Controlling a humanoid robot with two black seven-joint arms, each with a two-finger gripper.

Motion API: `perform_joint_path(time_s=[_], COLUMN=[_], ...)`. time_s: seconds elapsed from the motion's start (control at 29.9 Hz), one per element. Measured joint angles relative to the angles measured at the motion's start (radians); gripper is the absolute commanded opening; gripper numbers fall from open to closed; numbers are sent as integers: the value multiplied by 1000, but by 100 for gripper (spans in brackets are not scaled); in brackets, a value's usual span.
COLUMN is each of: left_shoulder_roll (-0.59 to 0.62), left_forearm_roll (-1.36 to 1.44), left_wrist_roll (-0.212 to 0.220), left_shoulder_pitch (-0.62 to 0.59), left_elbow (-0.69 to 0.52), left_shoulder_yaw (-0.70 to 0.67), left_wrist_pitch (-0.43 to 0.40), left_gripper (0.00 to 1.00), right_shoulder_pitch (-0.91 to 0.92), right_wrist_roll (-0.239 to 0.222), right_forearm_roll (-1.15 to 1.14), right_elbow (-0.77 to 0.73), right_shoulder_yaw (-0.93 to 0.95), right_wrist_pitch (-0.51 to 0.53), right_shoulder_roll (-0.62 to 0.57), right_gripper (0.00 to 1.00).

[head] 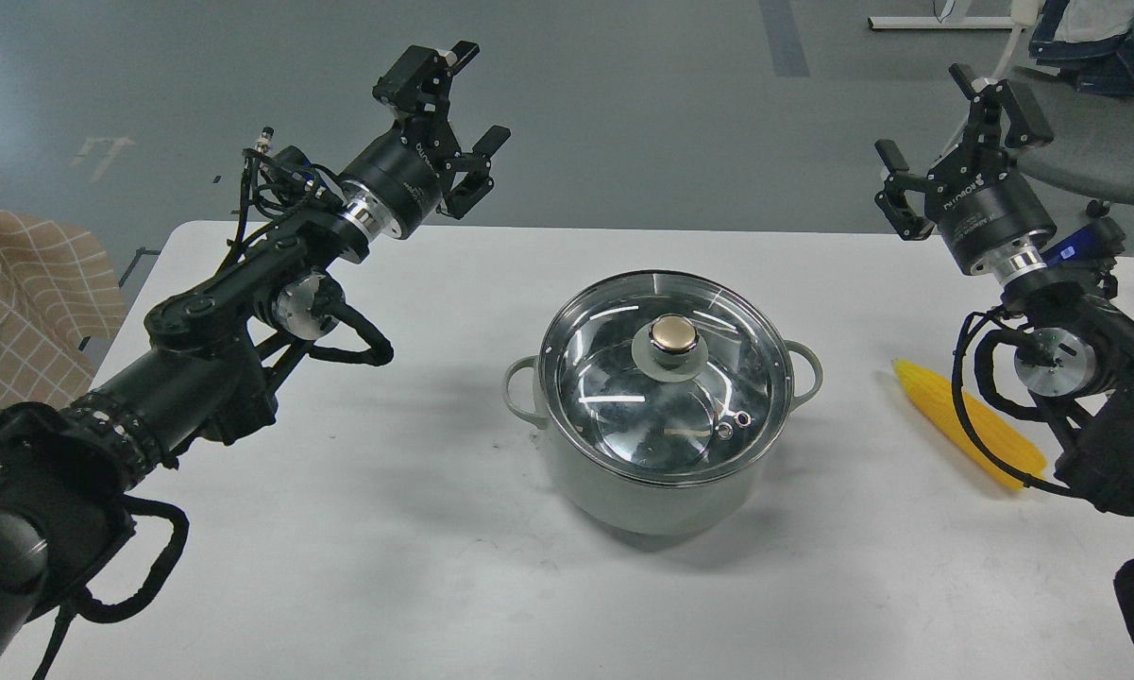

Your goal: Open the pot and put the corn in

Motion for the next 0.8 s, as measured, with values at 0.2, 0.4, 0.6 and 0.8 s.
perform_joint_path(time_s=[0.2,0.4,0.6,0.8], left_shoulder_roll=[-2,1,2,-22], left_forearm_roll=[3,-1,-10,-27], left_wrist_roll=[7,5,8,20], left_shoulder_pitch=[0,0,2,0], left_elbow=[-1,9,48,63], left_shoulder_yaw=[-18,-25,-25,-26], left_wrist_pitch=[-19,-27,-23,-27], left_gripper=[98,98,98,98], right_shoulder_pitch=[-1,2,3,3], right_wrist_roll=[0,0,0,0], right_forearm_roll=[0,-1,-1,-1], right_elbow=[0,-3,-3,0], right_shoulder_yaw=[2,2,2,2], right_wrist_pitch=[0,0,0,0], right_shoulder_roll=[-4,-4,-6,-6], right_gripper=[99,99,99,99])
